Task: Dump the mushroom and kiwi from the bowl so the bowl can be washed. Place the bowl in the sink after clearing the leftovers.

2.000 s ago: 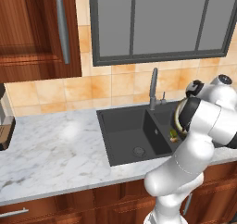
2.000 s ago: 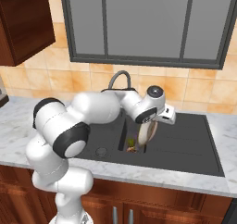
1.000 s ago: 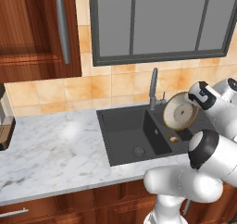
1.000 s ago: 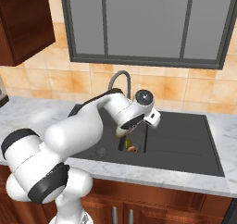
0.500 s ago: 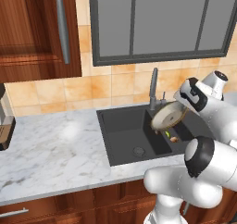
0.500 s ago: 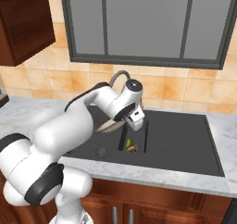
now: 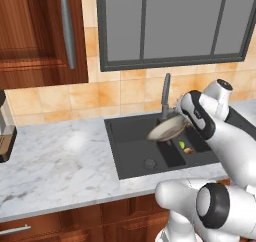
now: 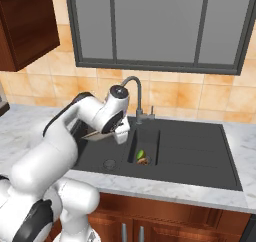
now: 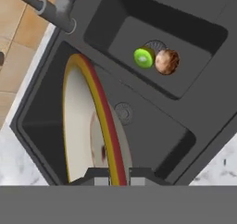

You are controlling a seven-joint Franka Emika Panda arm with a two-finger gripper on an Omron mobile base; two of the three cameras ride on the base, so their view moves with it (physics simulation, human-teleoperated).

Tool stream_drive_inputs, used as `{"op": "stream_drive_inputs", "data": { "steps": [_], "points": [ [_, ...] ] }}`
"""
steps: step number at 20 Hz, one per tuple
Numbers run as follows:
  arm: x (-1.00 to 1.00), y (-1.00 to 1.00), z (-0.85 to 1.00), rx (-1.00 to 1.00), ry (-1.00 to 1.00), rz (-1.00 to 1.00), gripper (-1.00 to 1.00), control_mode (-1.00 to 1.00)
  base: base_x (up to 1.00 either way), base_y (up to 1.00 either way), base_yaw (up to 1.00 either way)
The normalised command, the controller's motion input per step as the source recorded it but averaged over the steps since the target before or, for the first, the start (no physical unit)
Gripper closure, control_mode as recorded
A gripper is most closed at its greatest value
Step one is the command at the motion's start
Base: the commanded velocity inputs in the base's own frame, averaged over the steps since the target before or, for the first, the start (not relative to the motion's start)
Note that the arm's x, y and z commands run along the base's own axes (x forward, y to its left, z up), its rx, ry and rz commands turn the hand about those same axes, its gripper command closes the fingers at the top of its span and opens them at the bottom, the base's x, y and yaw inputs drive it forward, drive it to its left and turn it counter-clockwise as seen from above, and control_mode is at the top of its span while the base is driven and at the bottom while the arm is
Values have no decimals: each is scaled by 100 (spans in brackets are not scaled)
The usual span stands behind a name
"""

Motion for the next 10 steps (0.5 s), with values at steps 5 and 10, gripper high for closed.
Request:
{"op": "stream_drive_inputs", "data": {
  "steps": [5,10],
  "points": [
    [12,100,0,0,0,-36,100,-100,0,0,0],
    [14,54,0,-3,6,-16,100,-100,0,0,0]
  ]
}}
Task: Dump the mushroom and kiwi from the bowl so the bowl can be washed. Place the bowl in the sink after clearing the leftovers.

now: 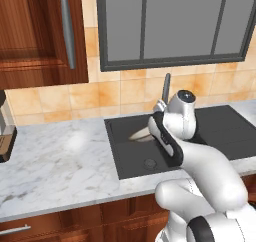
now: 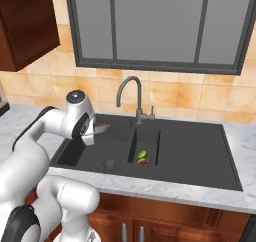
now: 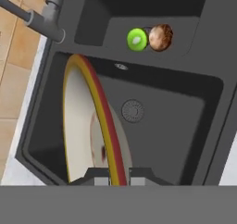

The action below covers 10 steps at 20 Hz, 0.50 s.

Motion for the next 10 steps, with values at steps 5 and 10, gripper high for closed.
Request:
{"op": "stream_drive_inputs", "data": {
  "steps": [5,10],
  "points": [
    [14,11,-20,-9,13,0,100,-100,0,0,0],
    [33,10,-20,0,14,-1,100,-100,0,0,0]
  ]
}}
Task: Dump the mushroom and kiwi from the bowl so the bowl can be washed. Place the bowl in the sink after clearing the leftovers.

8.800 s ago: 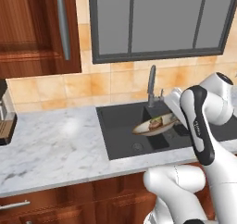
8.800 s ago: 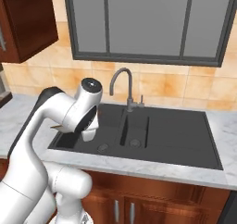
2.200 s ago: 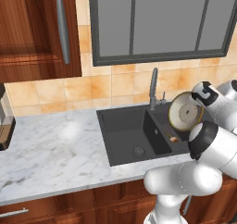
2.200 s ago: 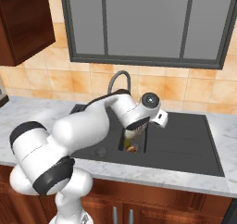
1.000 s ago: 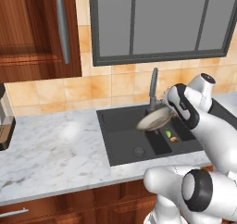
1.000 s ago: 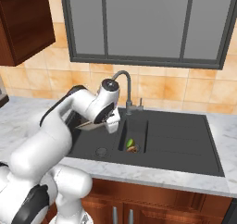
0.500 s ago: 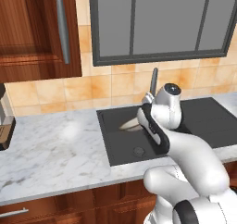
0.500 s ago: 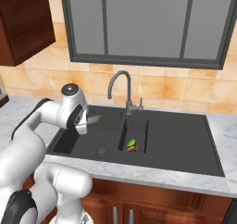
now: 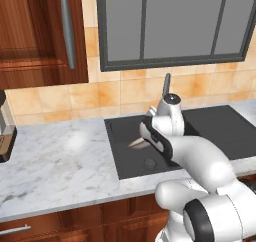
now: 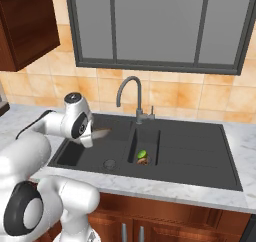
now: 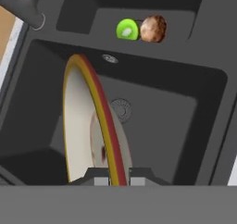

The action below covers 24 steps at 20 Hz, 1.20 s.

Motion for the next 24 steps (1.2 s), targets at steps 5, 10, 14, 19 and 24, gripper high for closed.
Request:
{"op": "stream_drive_inputs", "data": {
  "steps": [5,10,14,19,24],
  "points": [
    [39,4,-12,4,19,-2,100,-100,0,0,0],
    [0,0,-54,4,15,-3,100,-100,0,0,0],
    [0,0,-33,16,-2,-2,100,-100,0,0,0],
    [0,0,-56,12,-9,-2,100,-100,0,0,0],
    [19,0,-20,1,-5,-2,100,-100,0,0,0]
  ]
}}
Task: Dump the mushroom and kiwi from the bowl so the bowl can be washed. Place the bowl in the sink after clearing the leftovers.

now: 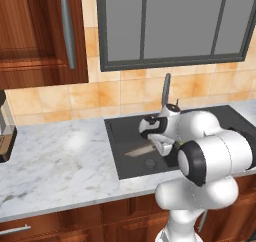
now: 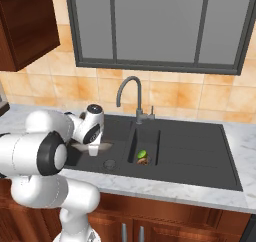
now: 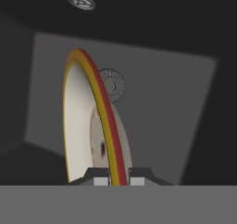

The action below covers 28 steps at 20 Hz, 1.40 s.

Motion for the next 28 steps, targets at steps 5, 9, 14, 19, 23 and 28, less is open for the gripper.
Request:
{"op": "stream_drive_inputs", "data": {
  "steps": [5,9,14,19,23,28],
  "points": [
    [40,0,-14,-5,0,-6,100,-100,0,0,0],
    [0,0,-55,-13,0,-5,100,-100,0,0,0],
    [7,0,-35,-9,0,-5,100,-100,0,0,0],
    [45,2,-12,-4,0,-3,100,-100,0,0,0],
    [46,0,-16,-2,0,-4,100,-100,0,0,0],
    [25,0,-37,0,0,-6,100,-100,0,0,0]
  ]
}}
